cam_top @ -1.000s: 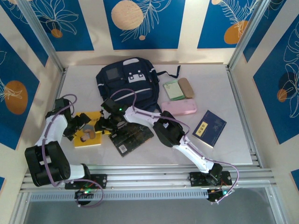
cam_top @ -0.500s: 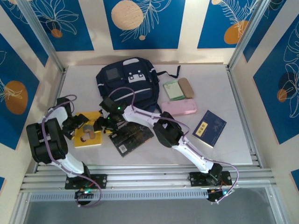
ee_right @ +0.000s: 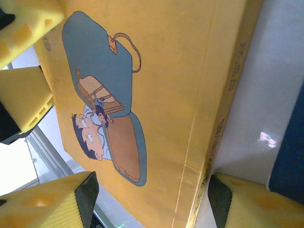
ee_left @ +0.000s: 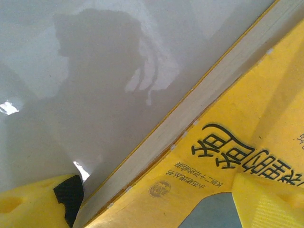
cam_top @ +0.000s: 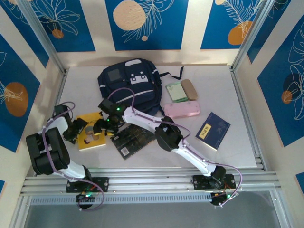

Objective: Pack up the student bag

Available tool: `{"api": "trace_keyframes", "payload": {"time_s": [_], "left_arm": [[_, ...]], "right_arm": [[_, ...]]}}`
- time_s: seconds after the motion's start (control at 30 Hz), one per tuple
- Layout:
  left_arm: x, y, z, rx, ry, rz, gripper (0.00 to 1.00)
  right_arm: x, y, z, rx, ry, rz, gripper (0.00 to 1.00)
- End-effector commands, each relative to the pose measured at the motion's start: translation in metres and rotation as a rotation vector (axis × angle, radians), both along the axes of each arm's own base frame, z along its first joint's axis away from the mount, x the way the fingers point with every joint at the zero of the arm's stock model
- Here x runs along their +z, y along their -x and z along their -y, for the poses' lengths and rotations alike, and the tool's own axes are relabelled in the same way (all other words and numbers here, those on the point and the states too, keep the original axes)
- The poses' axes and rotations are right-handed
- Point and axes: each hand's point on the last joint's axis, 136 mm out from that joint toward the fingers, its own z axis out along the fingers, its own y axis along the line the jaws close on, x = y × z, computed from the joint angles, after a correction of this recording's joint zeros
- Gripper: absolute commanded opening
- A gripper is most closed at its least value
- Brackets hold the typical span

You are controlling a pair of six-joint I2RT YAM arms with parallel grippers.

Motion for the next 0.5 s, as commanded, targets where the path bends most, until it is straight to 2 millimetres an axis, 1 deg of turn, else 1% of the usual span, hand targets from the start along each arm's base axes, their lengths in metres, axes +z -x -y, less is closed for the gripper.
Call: {"api": "trace_keyframes", "payload": {"time_s": [0.0, 0.03, 0.1, 0.13, 0.2, 0.27, 0.37, 0.47], "left_arm": [[-0.033, 0.027, 0.068, -0.021, 0.332, -0.085, 0.83], [-0.034, 0.027, 0.071, -0.023, 0.348, -0.086, 0.82], [-0.036, 0.026, 0.076, -0.034, 0.369, -0.088, 0.81], [-0.036, 0.026, 0.077, -0.040, 0.371, -0.089, 0.81], [-0.034, 0.026, 0.077, -0.046, 0.368, -0.087, 0.81], [-0.034, 0.026, 0.077, -0.053, 0.363, -0.088, 0.80], [-0.034, 0.027, 0.077, -0.058, 0.366, -0.090, 0.80], [-0.033, 0.027, 0.079, -0.062, 0.374, -0.090, 0.80]], "right_arm": [[-0.026, 0.020, -0.003, 0.062, 0.019, -0.052, 0.66], [-0.017, 0.025, -0.010, 0.087, -0.032, -0.066, 0.66], [0.010, 0.035, -0.026, 0.140, -0.157, -0.093, 0.66], [0.021, 0.039, -0.031, 0.152, -0.203, -0.103, 0.65], [0.042, 0.040, -0.036, 0.150, -0.287, -0.121, 0.64], [0.057, 0.038, -0.038, 0.137, -0.336, -0.138, 0.63], [0.070, 0.032, -0.036, 0.111, -0.380, -0.171, 0.60], [0.069, 0.028, -0.033, 0.089, -0.377, -0.181, 0.57]]}}
